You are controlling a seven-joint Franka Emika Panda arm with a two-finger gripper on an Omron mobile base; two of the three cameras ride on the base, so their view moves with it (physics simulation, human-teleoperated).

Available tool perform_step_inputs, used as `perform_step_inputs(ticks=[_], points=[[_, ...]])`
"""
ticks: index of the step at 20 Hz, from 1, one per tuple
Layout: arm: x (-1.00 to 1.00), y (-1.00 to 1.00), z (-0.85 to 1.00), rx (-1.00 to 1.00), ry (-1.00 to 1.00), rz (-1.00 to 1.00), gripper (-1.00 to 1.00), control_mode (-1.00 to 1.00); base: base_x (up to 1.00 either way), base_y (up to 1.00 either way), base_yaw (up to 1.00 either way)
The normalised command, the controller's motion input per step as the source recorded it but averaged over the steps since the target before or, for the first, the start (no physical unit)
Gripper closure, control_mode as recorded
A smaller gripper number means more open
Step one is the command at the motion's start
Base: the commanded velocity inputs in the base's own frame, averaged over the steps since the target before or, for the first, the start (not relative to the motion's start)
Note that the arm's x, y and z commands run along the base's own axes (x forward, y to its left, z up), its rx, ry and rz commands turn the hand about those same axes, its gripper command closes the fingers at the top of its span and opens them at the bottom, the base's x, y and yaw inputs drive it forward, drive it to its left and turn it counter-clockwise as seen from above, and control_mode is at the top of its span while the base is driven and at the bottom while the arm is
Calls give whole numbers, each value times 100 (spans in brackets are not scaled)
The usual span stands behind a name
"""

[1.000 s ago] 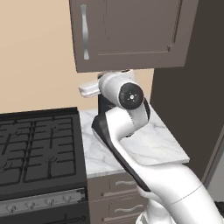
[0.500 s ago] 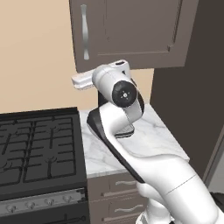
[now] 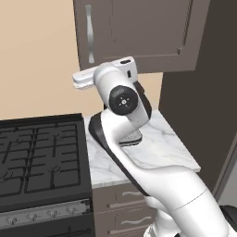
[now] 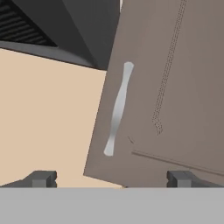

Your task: Get the candle and the liquor from the cabinet and move them to the dining counter.

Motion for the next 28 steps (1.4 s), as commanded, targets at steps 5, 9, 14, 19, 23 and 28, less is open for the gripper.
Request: perform_step_inputs(ticks=[5,9,14,19,23,28], points=[[-1,0,16,0,-12,-1,-100,-100,0,0,0],[0,-3,5,0,-19,0,-100,-100,0,0,0],[13,-4,11,5,-9,0,-100,-100,0,0,0],[17,-15,1,11,-1,-3,-100,-100,0,0,0],[20,-21,1,14,0,0,-100,-100,0,0,0],[32,-10,0,13,0,0,-100,-100,0,0,0]])
